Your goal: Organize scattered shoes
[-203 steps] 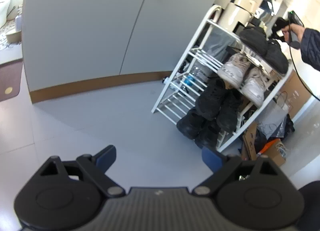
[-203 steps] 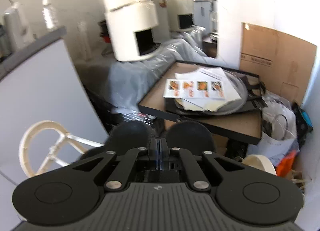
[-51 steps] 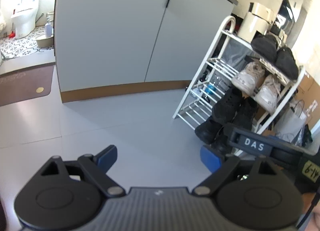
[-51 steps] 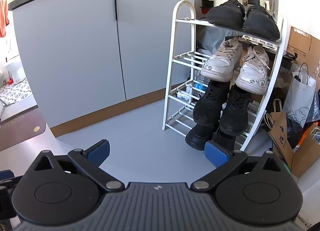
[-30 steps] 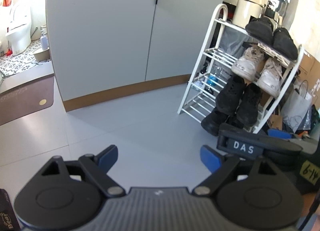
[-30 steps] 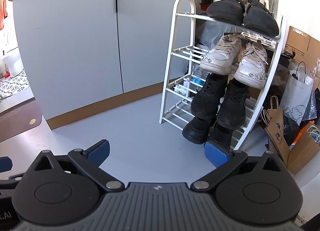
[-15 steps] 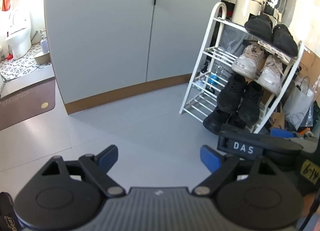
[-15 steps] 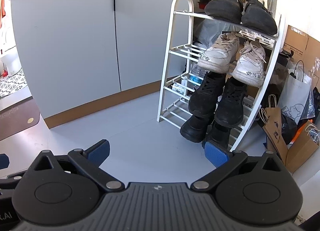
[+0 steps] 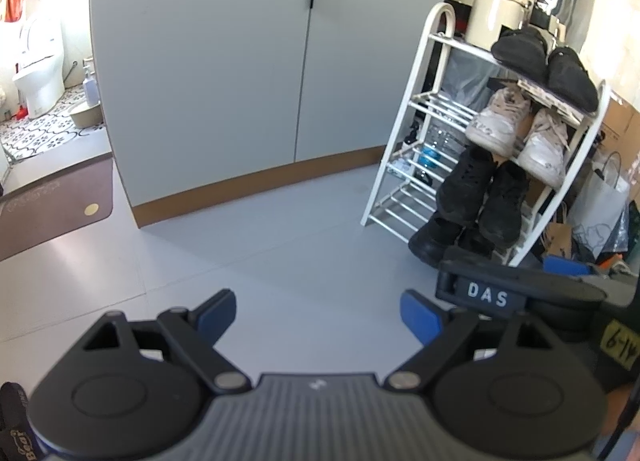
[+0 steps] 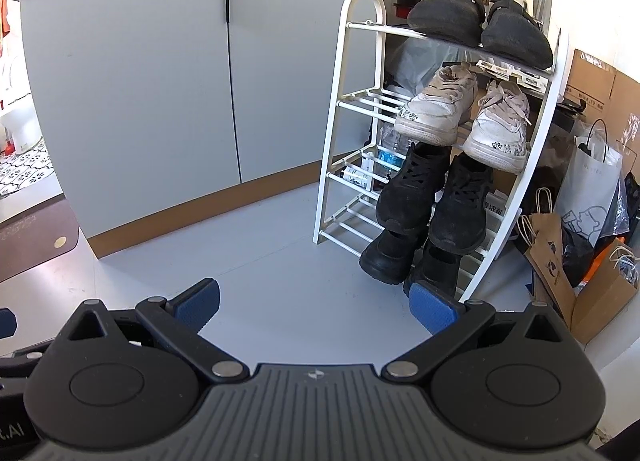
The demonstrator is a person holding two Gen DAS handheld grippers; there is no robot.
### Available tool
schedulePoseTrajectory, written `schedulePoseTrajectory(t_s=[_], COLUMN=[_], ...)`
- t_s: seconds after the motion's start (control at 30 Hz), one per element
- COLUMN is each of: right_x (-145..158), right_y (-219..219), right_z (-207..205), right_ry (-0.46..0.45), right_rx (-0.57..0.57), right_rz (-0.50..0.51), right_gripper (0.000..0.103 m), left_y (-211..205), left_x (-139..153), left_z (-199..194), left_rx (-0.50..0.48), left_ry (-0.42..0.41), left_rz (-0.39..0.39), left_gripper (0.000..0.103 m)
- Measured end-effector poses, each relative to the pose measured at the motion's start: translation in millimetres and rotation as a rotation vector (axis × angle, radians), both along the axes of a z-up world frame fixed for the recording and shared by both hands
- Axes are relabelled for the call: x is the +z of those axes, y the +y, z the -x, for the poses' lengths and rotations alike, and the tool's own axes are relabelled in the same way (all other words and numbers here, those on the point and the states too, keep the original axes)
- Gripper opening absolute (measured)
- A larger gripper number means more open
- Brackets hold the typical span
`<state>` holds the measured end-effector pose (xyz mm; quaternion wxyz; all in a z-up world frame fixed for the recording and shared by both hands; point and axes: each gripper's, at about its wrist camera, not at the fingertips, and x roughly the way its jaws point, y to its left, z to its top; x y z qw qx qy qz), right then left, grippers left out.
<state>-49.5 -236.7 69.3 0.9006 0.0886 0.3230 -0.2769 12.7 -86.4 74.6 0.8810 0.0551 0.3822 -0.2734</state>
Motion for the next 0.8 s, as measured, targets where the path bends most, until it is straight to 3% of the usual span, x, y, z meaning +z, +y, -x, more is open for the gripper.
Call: schedulePoseTrajectory(t_s=[0.8], right_x=[0.2], right_y=[-5.5], right_z=[1.5], right_ry=[0.015], right_rx=[-0.016], right_rz=[-0.007], right_gripper=[0.103], left_y=[-5.0], left_x=[-1.2], left_z=[2.6], left_rx=[-0.008], left_ry=[0.000], left_rz=[0.018], left_gripper=[0.091])
